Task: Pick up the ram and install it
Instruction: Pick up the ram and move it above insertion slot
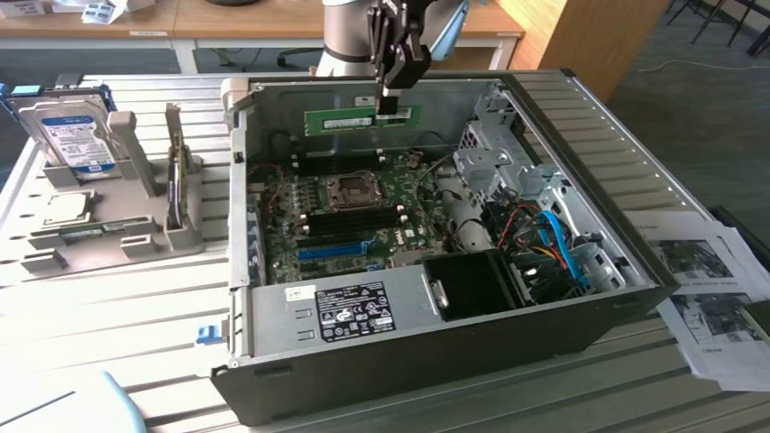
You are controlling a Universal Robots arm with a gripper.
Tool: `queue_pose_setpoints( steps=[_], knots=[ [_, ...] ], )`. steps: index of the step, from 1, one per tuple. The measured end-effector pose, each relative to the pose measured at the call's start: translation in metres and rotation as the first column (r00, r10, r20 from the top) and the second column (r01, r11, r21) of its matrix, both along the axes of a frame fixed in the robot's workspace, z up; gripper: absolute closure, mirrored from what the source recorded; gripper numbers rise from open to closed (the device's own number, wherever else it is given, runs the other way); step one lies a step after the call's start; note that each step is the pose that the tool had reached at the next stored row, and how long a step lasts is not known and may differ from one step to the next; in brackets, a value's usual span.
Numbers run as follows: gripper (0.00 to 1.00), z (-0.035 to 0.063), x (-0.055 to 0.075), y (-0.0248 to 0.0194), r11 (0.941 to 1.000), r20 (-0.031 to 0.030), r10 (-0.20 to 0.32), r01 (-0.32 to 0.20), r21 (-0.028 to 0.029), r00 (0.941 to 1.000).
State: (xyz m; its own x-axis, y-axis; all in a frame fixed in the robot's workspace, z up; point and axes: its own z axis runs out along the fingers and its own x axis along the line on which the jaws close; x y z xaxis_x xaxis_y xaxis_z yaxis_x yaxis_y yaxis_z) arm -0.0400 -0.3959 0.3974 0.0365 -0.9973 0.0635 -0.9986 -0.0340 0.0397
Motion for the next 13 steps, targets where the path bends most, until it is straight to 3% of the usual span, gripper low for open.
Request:
queue_pose_setpoints(
  steps=[6, 13],
  knots=[
    [0.89, -0.0043, -0.0001, 0.0, 1.0, 0.0043, 0.0, 0.0, 0.0077, 1.0],
    [0.89, -0.0069, -0.0001, 0.0, 0.9993, 0.0108, 0.0, 0.0, 0.0362, 0.9999]
  ],
)
